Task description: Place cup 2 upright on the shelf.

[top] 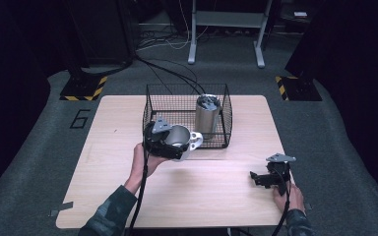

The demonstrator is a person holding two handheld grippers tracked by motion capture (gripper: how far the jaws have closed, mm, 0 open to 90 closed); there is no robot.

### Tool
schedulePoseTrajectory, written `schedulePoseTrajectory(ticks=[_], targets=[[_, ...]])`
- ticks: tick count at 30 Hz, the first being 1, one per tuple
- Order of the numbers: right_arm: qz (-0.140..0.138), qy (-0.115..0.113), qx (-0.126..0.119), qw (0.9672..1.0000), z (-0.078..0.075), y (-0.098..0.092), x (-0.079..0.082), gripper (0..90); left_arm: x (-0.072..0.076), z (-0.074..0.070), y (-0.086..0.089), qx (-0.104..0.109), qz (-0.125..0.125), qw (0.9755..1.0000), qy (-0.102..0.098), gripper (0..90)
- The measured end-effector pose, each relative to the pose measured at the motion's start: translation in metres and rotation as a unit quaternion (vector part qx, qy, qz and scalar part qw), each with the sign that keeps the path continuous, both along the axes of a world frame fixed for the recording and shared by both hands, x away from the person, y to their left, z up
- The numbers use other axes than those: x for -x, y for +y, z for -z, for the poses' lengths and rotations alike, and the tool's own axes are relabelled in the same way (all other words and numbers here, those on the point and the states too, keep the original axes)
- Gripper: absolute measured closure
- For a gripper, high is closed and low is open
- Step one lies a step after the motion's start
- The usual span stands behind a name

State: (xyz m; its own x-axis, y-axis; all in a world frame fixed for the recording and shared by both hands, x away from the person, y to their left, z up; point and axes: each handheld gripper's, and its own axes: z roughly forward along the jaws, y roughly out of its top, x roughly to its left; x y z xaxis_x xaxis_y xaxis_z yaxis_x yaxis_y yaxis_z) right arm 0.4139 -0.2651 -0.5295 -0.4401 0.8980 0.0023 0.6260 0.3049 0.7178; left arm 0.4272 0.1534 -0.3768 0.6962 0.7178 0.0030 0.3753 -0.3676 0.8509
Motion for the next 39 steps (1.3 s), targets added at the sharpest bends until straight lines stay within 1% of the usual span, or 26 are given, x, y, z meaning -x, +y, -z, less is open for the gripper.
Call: schedulePoseTrajectory(ticks=[7,17,20,22,24,25,27,28,39], targets=[[0.0,0.0,0.0,1.0,0.0,0.0,0.0,0.0,-0.002,-0.006,0.004,0.003,-0.005,1.0,0.0,6.0],[0.0,0.0,0.0,1.0,0.0,0.0,0.0,0.0,-0.008,-0.018,0.011,0.009,-0.014,0.9998,-0.009,6.1],[0.0,0.0,0.0,1.0,0.0,0.0,0.0,0.0,-0.011,-0.022,0.014,0.005,-0.017,0.9998,-0.01,6.1],[0.0,0.0,0.0,1.0,0.0,0.0,0.0,0.0,-0.012,-0.023,0.014,0.007,-0.018,0.9997,-0.012,6.1],[0.0,0.0,0.0,1.0,0.0,0.0,0.0,0.0,-0.015,-0.025,0.016,0.004,-0.021,0.9997,-0.012,6.0],[0.0,0.0,0.0,1.0,0.0,0.0,0.0,0.0,-0.018,-0.026,0.017,0.009,-0.024,0.9996,-0.011,6.1],[0.0,0.0,0.0,1.0,0.0,0.0,0.0,0.0,-0.02,-0.027,0.018,0.007,-0.024,0.9997,-0.008,6.1],[0.0,0.0,0.0,1.0,0.0,0.0,0.0,0.0,-0.022,-0.028,0.019,0.011,-0.027,0.9995,-0.009,6.1],[0.0,0.0,0.0,1.0,0.0,0.0,0.0,0.0,-0.04,-0.039,0.021,0.007,-0.037,0.9992,-0.013,6.1]])
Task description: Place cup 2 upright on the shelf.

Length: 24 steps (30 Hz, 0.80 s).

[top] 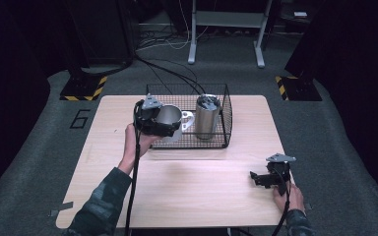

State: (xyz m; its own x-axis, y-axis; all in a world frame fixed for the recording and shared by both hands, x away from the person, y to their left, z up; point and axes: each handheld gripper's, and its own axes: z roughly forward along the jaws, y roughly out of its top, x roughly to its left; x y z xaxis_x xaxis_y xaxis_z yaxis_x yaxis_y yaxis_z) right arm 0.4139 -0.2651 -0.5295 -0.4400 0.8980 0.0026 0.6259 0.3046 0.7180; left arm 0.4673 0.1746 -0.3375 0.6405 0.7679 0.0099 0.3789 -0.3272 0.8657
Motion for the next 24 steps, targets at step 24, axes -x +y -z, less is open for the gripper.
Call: schedulePoseTrajectory(ticks=[24], targets=[[0.0,0.0,0.0,1.0,0.0,0.0,0.0,0.0,-0.051,-0.009,0.004,0.01,-0.028,0.9993,0.024,6.0]])
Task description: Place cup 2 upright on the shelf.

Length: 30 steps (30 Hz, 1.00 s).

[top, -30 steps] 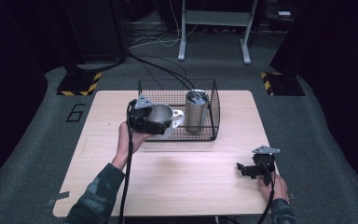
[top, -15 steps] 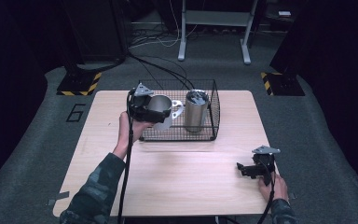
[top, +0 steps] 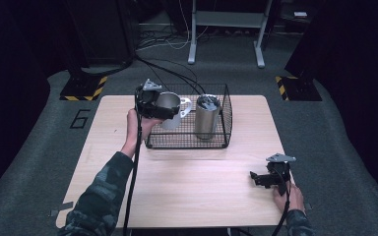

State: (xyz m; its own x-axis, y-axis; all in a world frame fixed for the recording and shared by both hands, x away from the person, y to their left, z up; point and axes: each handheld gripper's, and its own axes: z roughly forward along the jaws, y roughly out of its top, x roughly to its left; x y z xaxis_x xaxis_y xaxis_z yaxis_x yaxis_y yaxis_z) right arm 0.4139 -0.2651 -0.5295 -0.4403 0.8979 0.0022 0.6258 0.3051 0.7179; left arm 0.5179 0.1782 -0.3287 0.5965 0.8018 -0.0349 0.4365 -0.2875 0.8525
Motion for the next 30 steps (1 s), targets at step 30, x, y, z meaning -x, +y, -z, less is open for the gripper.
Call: schedulePoseTrajectory(ticks=[30], targets=[[0.0,0.0,0.0,1.0,0.0,0.0,0.0,0.0,-0.052,0.026,-0.007,-0.034,-0.035,0.998,0.041,6.0]])
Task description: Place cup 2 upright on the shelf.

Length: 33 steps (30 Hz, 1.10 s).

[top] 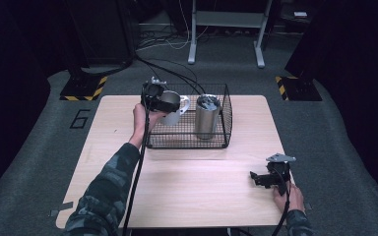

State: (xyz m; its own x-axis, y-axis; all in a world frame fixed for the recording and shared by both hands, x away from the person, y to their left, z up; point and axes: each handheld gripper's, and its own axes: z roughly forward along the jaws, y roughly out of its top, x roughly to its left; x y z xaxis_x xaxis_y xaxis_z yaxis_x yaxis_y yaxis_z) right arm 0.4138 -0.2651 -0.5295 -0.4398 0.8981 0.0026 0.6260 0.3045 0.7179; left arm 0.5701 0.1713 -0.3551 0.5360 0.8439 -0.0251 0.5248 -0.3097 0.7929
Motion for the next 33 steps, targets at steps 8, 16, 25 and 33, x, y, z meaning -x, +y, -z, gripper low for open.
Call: schedulePoseTrajectory(ticks=[8,16,25,33], targets=[[0.0,0.0,0.0,1.0,0.0,0.0,0.0,0.0,-0.011,0.006,-0.006,-0.013,-0.004,0.9998,0.013,6.0],[0.0,0.0,0.0,1.0,0.0,0.0,0.0,0.0,-0.024,0.022,-0.008,-0.019,-0.016,0.999,0.036,6.0],[0.0,0.0,0.0,1.0,0.0,0.0,0.0,0.0,-0.027,0.031,-0.017,-0.025,-0.011,0.9985,0.047,6.0],[0.0,0.0,0.0,1.0,0.0,0.0,0.0,0.0,-0.031,0.042,-0.022,-0.03,-0.012,0.9974,0.064,5.9]])
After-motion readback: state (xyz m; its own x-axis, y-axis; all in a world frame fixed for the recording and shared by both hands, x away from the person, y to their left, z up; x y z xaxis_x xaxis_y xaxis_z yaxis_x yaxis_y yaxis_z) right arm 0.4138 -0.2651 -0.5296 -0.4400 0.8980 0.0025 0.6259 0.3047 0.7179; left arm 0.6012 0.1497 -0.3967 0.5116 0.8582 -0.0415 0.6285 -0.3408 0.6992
